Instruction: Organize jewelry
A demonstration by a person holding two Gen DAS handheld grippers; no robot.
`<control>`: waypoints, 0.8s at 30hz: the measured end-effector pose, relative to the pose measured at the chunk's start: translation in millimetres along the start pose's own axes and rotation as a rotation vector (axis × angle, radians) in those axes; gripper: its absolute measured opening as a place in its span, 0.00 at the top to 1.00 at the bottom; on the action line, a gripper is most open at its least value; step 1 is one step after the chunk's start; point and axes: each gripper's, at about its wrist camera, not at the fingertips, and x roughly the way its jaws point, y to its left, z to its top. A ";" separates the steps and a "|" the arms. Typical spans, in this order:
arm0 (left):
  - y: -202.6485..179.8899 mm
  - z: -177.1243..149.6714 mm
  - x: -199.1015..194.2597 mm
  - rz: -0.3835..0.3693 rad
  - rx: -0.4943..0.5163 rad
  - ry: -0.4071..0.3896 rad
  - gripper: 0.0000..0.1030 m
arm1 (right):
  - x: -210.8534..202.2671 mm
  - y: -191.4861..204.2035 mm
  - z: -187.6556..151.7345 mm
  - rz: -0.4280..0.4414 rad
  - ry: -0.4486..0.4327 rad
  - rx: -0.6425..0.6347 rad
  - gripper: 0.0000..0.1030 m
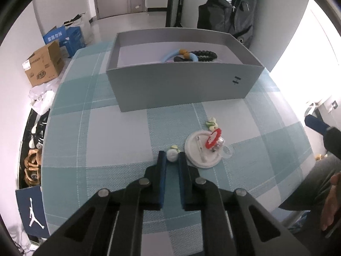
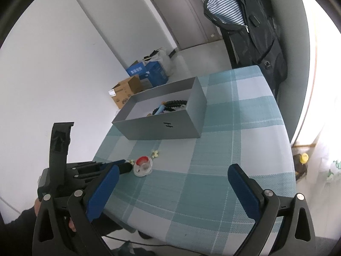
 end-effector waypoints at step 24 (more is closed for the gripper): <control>54.4 8.9 -35.4 -0.058 -0.219 -0.151 0.94 | 63.3 53.7 -7.5 0.055 0.150 -0.093 0.13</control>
